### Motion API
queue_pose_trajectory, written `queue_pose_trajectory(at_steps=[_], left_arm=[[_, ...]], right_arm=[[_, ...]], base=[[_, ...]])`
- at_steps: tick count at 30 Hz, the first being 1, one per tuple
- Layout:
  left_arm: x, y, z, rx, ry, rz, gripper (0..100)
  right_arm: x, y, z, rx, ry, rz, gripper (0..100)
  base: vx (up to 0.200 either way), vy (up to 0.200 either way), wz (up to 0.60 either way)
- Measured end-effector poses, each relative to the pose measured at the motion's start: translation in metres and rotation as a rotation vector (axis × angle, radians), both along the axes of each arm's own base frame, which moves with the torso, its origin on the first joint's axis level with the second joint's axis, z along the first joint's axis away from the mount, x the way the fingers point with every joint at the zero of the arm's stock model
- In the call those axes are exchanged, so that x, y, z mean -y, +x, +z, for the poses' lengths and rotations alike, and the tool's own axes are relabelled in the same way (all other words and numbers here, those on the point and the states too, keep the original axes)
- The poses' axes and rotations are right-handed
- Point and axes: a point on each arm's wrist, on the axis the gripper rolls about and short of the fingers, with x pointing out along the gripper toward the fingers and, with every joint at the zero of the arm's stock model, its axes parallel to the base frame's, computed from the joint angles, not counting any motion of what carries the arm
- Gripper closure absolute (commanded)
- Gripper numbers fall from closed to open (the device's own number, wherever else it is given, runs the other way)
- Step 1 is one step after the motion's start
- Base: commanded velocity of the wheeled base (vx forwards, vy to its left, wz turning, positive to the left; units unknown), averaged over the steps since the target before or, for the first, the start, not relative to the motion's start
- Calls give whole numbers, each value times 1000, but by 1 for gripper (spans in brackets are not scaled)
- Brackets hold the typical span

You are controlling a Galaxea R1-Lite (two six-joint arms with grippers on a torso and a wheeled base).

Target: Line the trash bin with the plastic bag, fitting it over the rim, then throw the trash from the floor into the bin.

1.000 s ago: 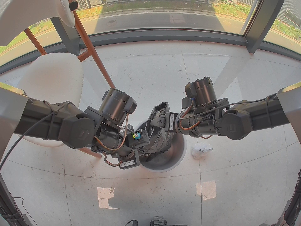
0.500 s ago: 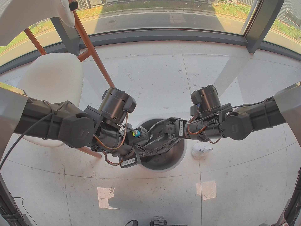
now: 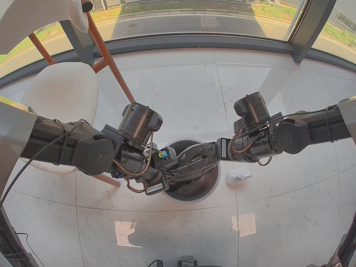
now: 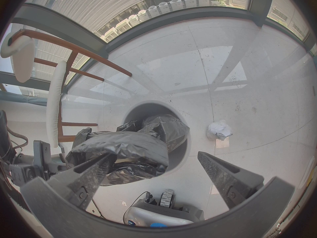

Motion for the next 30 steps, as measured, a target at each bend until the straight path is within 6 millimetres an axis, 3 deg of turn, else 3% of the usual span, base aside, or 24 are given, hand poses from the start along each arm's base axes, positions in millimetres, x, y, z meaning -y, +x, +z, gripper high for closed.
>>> queue_pose_trajectory(at_steps=[7, 14, 21, 30], left_arm=[[0, 0, -1, -2, 1, 1, 100], [0, 0, -1, -2, 0, 1, 100], [1, 1, 0, -3, -7, 5, 100], [2, 3, 6, 16, -21, 8, 100]], right_arm=[[8, 12, 12, -14, -20, -36, 0], [20, 34, 4, -18, -33, -97, 0], [18, 26, -10, -64, -63, -82, 0], [6, 20, -12, -60, -62, -50, 0]], base=[[0, 0, 0], [0, 0, 0], [0, 0, 0], [0, 0, 0]])
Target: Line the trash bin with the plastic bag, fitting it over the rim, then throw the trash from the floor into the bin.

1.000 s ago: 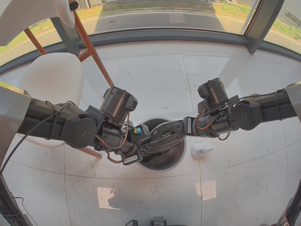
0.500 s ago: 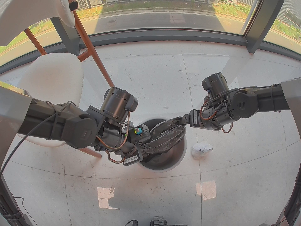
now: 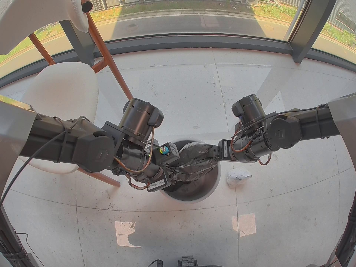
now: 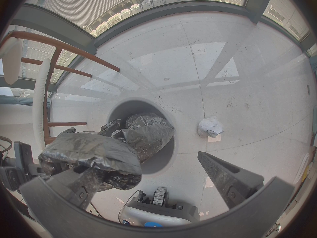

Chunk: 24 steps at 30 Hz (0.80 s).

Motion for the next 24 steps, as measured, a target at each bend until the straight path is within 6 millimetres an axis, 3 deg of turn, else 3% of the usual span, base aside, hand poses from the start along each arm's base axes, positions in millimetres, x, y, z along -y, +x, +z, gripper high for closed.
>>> queue_pose_trajectory(at_steps=[13, 14, 24], left_arm=[[0, 0, 0, -16, -16, 22, 100], [0, -1, -1, -17, -16, 22, 100], [0, -1, -1, -26, -24, 31, 100]], right_arm=[[-2, 20, 3, 58, 35, -21, 0], [-3, 21, 3, 62, 38, -20, 100], [-6, 21, -1, 46, 31, -18, 100]], base=[[0, 0, 0], [0, 0, 0], [0, 0, 0]])
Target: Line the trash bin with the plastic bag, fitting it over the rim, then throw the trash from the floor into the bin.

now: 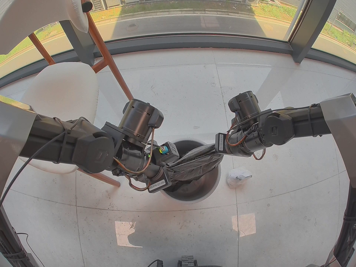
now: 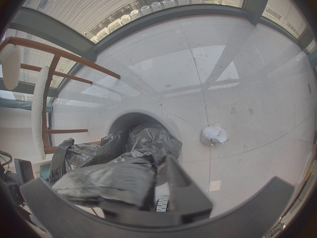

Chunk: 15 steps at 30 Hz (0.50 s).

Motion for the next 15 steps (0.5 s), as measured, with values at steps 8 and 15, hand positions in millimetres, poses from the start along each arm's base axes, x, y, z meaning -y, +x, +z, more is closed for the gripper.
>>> queue_pose_trajectory(at_steps=[8, 15], left_arm=[[-2, -1, -4, -12, 12, 65, 100], [0, 3, -3, 3, 14, 111, 100]], right_arm=[[-9, -4, 0, 8, -1, 24, 100], [-16, 0, 10, 55, 9, 47, 100]], base=[[0, 0, 0], [0, 0, 0]])
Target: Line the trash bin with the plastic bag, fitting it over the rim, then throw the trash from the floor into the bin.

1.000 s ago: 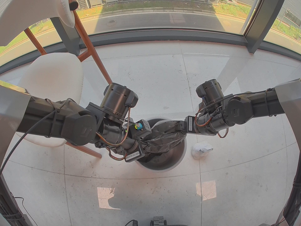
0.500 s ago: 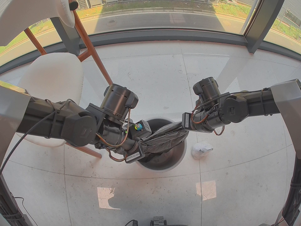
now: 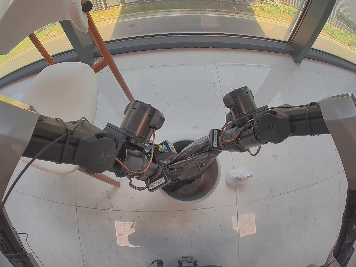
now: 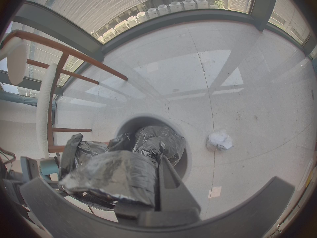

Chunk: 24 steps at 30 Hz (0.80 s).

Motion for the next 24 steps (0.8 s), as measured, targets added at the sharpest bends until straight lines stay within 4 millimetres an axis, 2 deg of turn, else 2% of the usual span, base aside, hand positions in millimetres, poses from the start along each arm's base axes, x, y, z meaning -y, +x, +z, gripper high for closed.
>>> queue_pose_trajectory(at_steps=[5, 12, 16, 24], left_arm=[[0, 2, -2, -7, -10, 68, 100], [0, 1, -5, -15, 1, 82, 100], [6, -3, -7, -12, 11, 81, 100], [27, -24, -22, -70, 15, 67, 100]], right_arm=[[-11, 3, 4, 27, 20, 18, 100], [-22, 3, -14, -8, -5, 38, 100], [-19, 1, -25, -39, -28, 37, 100], [3, -6, -44, -116, -82, 5, 100]], base=[[0, 0, 0], [0, 0, 0], [0, 0, 0], [0, 0, 0]])
